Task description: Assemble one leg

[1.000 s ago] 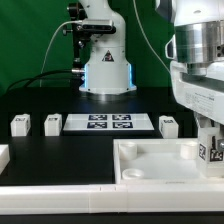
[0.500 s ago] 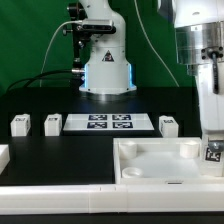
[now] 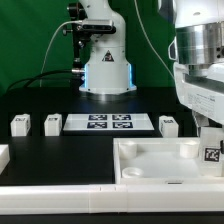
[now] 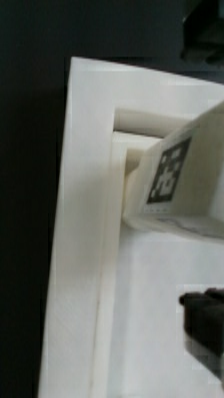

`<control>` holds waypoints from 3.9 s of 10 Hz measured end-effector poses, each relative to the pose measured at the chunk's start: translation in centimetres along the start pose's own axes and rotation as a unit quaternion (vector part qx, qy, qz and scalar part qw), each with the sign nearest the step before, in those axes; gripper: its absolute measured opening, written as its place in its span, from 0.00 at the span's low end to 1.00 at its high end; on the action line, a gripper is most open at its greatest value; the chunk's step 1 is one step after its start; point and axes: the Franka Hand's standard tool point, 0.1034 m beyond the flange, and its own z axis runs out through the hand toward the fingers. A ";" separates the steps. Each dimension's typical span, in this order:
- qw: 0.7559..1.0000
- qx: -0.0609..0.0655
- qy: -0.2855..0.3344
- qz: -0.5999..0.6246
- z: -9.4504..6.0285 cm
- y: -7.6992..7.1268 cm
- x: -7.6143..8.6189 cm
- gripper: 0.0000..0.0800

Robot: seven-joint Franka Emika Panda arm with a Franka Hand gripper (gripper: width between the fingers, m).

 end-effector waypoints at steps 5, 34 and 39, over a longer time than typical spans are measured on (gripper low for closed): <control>0.962 -0.007 0.008 -0.272 0.0 0.0 -0.1 0.81; 0.976 0.001 0.020 0.218 -0.1 0.4 0.5 0.37; 0.998 -0.003 0.021 0.054 -0.1 0.4 0.5 0.79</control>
Offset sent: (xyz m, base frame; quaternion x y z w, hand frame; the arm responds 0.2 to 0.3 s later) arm 0.0006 0.0032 0.0025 -0.0208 0.0141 -0.3179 0.9478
